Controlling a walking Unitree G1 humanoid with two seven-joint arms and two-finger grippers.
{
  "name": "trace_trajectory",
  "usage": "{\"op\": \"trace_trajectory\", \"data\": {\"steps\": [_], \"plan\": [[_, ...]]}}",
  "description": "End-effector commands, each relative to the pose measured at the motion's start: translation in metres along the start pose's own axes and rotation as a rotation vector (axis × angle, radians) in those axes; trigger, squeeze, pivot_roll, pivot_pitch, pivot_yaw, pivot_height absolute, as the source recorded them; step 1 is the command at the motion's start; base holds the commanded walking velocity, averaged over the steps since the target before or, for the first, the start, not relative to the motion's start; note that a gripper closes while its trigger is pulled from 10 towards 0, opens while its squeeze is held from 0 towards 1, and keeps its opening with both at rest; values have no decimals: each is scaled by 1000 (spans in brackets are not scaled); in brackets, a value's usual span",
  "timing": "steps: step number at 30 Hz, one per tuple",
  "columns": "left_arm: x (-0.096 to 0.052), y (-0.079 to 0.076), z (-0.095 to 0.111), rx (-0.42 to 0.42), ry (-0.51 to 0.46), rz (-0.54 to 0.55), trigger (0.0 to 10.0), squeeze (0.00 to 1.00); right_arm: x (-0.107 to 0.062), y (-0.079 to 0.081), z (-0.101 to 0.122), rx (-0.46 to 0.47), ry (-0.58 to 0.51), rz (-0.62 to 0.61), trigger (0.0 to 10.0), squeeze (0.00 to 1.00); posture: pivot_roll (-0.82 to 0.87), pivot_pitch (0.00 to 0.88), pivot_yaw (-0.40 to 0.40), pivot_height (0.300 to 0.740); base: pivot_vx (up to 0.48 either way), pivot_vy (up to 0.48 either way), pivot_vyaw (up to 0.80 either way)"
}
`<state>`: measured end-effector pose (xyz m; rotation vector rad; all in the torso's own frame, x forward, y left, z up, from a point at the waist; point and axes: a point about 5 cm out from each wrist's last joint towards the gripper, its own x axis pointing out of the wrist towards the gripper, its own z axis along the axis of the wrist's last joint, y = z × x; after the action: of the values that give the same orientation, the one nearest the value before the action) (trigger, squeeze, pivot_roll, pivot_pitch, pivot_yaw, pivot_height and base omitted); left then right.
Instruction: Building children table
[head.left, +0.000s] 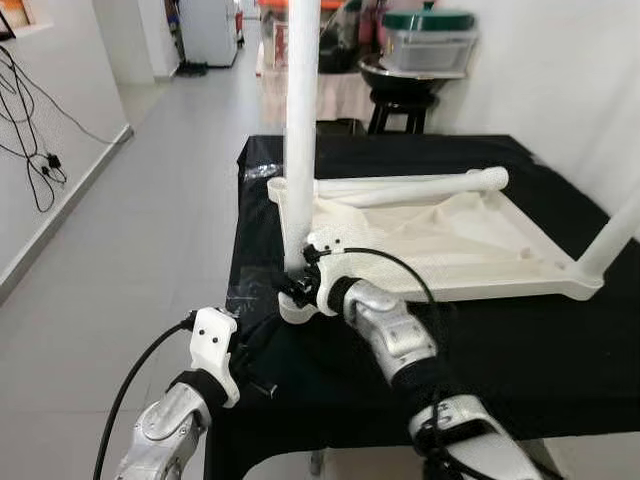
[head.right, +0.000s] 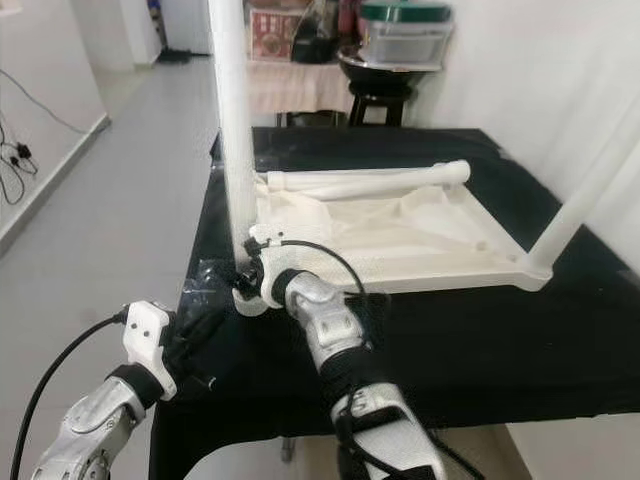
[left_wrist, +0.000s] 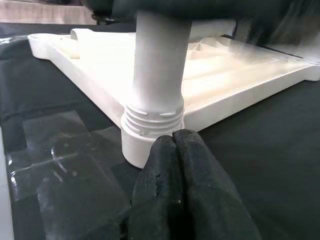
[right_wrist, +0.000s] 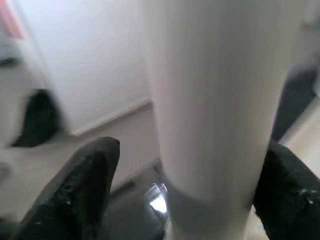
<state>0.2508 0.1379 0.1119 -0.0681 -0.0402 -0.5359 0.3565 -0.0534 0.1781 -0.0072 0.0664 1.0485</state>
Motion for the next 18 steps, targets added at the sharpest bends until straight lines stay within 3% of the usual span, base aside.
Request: {"op": "trace_trajectory", "data": {"steps": [1,3,4,8,12,13,14,18], "plan": [[4,-1,0,3,-4,-1,10000,0,2,5,23,-74,-60,185,10000,357,81,0,-81,740,0,0,0],[4,-1,0,3,-4,-1,10000,0,2,5,23,-74,-60,185,10000,357,81,0,-81,740,0,0,0],[4,0,0,3,-4,1,10000,0,-1,-2,28,-99,-52,249,10000,0,84,0,-85,740,0,0,0],[5,0,-1,5,-2,7,10000,0,-6,-10,34,-119,0,386,10000,0,89,0,-86,740,0,0,0],[5,-1,-1,13,4,10,10000,0,-8,-17,38,-97,29,423,10000,0,121,0,-91,740,0,0,0],[4,-1,-2,21,8,12,10000,0,-10,-19,39,-78,34,419,4078,0,122,0,-90,740,0,0,0],[3,-2,-2,31,14,11,10000,0,-12,-22,37,-51,44,412,0,0,123,0,-89,740,0,0,0],[0,-4,-3,64,26,15,10000,0,-19,-29,33,-31,70,401,0,0,122,0,-90,740,0,0,0]]}}
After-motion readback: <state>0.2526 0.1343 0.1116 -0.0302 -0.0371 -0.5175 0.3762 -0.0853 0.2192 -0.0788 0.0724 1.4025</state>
